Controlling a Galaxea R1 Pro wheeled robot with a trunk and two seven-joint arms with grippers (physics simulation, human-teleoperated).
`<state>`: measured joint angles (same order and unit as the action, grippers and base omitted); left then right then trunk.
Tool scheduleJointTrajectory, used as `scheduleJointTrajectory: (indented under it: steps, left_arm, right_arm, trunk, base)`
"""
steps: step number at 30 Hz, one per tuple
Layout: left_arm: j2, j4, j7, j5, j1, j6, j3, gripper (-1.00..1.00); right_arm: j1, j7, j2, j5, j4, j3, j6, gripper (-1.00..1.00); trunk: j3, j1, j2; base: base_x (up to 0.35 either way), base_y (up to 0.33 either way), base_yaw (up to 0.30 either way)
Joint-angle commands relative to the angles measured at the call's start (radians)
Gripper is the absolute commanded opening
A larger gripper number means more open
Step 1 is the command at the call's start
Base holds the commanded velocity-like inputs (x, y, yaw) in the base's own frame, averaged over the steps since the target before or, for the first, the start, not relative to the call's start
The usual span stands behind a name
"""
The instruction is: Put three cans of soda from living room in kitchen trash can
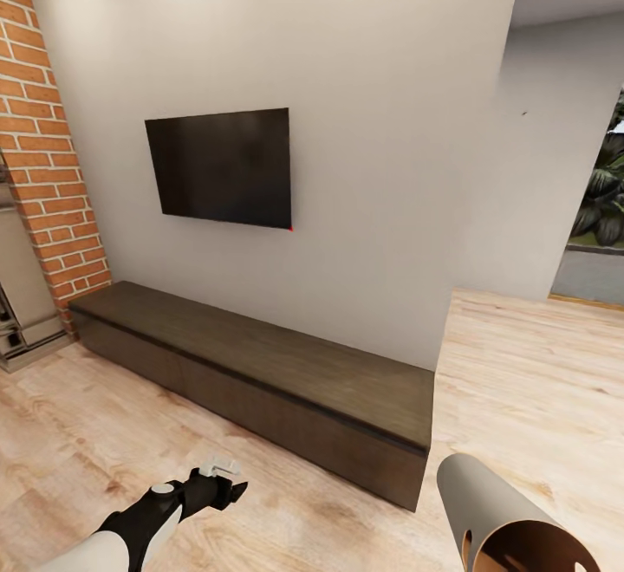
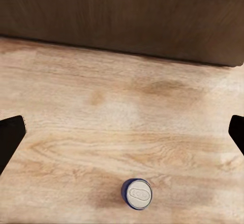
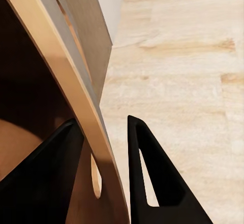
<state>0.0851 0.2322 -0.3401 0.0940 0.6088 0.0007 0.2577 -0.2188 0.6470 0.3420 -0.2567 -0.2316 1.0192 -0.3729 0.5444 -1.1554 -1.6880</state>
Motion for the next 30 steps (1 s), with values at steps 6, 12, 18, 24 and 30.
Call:
scheduleJointTrajectory:
  steps: [6,12,18,24,30]
  left_arm:
    - [-0.001,-0.008,0.081,-0.003,0.000,0.024,0.000,1.00]
    - [-0.003,-0.006,0.112,0.000,0.001,0.107,-0.001,1.00]
    - [-0.021,-0.010,0.116,-0.001,0.002,0.142,0.001,1.00]
    - [-0.027,-0.011,0.116,-0.001,0.002,0.143,0.002,1.00]
    - [-0.030,-0.011,0.116,0.000,0.002,0.137,0.004,1.00]
  right_arm:
    - [-0.001,0.006,0.000,0.007,-0.002,0.009,-0.001,-1.00]
    - [-0.001,0.006,0.000,0.007,-0.002,0.009,-0.001,-1.00]
    - [-0.001,0.011,0.005,0.012,-0.010,0.013,-0.002,-1.00]
    - [-0.001,0.019,0.013,0.019,-0.072,0.018,-0.001,-1.00]
    - [-0.002,0.063,0.008,0.023,-0.279,0.019,0.082,-1.00]
  trunk:
    - [0.000,0.000,0.000]
    - [0.016,-0.019,-0.035]
    - [0.034,-0.042,-0.077]
    - [0.053,-0.065,-0.119]
    - [0.072,-0.088,-0.161]
  base:
    - [0.000,0.000,0.000]
    - [0.000,0.000,0.000]
    - [0.000,0.000,0.000]
    - [0.000,0.000,0.000]
    - [0.000,0.000,0.000]
